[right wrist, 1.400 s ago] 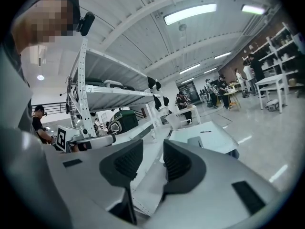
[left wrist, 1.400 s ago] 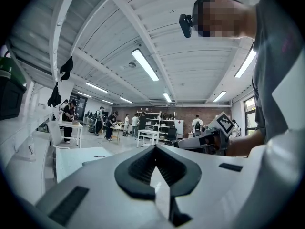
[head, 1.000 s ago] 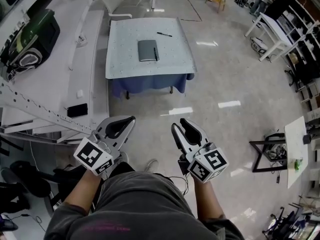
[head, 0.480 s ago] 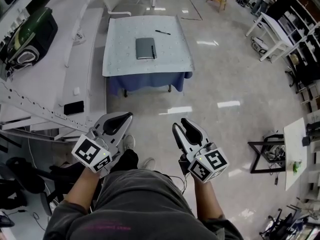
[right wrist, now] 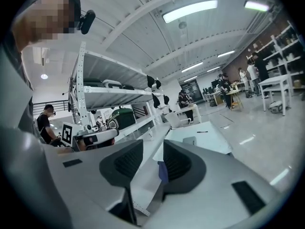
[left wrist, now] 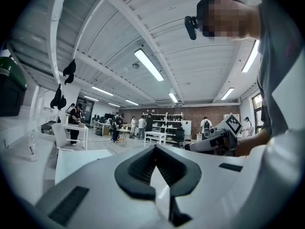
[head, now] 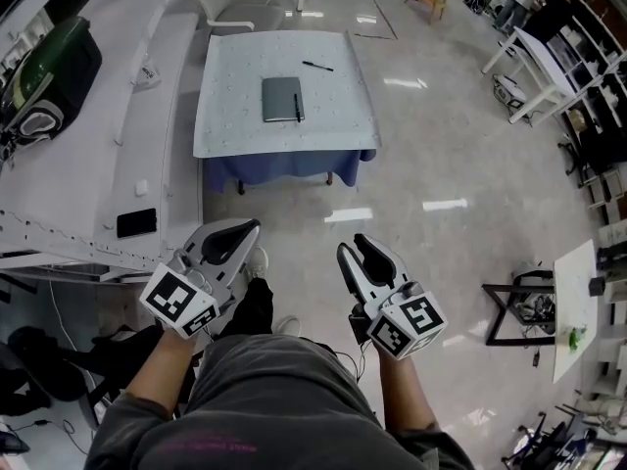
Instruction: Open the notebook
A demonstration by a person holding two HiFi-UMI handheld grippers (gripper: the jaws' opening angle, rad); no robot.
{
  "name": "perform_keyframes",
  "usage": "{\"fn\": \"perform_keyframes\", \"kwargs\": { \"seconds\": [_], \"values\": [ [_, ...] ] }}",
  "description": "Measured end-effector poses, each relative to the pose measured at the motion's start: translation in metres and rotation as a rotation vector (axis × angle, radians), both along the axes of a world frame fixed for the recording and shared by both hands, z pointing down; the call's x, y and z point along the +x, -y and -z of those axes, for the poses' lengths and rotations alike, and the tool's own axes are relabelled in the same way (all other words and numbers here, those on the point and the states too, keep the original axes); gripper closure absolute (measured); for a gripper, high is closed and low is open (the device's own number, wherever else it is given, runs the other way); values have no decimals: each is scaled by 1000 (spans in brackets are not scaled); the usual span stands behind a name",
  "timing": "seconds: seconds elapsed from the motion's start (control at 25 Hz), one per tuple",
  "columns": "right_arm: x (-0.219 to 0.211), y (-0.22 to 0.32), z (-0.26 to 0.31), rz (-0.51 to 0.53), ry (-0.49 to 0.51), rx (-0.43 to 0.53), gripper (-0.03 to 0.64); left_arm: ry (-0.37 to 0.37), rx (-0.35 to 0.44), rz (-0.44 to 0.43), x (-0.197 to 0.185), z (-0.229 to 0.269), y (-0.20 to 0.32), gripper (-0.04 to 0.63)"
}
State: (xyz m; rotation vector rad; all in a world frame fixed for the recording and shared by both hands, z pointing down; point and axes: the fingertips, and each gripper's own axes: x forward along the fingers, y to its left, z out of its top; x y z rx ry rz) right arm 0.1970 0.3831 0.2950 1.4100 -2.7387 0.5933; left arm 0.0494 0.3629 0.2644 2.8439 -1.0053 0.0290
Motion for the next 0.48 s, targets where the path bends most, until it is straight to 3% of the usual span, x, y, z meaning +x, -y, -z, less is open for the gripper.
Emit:
{"fn": "perform_keyframes", "kwargs": {
  "seconds": [0.48],
  "values": [
    [-22, 109, -22, -16, 3, -61, 502, 3, -54, -10, -19, -26, 106, 595]
  ]
}}
